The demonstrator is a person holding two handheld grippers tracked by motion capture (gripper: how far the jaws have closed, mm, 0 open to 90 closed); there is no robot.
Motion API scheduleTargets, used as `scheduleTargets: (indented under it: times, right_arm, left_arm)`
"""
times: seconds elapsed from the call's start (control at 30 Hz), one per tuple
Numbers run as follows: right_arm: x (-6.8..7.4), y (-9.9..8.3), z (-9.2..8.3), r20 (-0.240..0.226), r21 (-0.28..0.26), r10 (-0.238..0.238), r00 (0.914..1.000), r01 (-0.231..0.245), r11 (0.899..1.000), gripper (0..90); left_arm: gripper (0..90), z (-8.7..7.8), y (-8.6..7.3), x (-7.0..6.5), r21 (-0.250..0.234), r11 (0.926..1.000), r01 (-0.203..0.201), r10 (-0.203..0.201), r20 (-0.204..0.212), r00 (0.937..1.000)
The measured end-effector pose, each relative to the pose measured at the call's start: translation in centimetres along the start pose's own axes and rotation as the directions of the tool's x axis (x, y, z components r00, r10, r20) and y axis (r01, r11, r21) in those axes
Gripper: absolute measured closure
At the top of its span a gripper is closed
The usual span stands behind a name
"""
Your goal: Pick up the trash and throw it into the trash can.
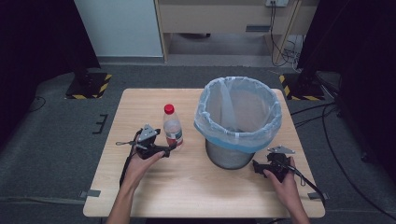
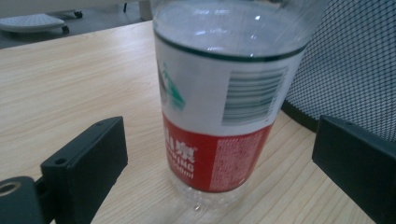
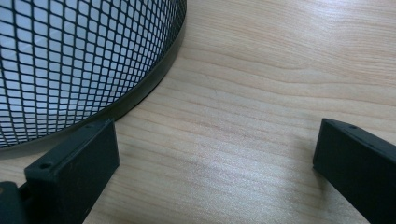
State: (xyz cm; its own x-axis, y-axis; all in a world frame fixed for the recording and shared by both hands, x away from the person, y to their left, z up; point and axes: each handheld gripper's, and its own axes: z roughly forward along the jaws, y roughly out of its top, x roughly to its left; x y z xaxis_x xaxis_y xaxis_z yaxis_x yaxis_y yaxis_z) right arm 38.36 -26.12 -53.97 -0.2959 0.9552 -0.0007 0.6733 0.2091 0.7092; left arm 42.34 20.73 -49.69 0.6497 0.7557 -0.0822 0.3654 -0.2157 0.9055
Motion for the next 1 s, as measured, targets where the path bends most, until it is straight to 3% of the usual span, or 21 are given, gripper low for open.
scheduleTargets:
  times: [0.1,0.27,0.53,1.0]
  right_arm:
    - [0.0,0.0,0.0,0.0,0.0,0.0,1.0,0.0,1.0,0.4]
    - [0.0,0.0,0.0,0.001,0.0,0.0,1.0,0.0,1.0,0.4]
    - [0.0,0.0,0.0,0.0,0.0,0.0,1.0,0.0,1.0,0.4]
    - [0.0,0.0,0.0,0.0,0.0,0.0,1.0,0.0,1.0,0.4]
  left_arm:
    - [3.0,-0.1,0.3,-0.3,-0.018,0.9984,-0.053,0.053,-0.028,0.9982]
    - [3.0,-0.3,0.7,-0.3,-0.063,0.9976,-0.028,0.027,-0.019,0.9995]
    - [2.9,0.1,0.6,-0.1,-0.054,0.9985,-0.013,0.013,-0.014,0.9998]
    - [4.4,0.7,0.8,-0.2,-0.079,0.9968,0.006,-0.007,-0.011,0.9999]
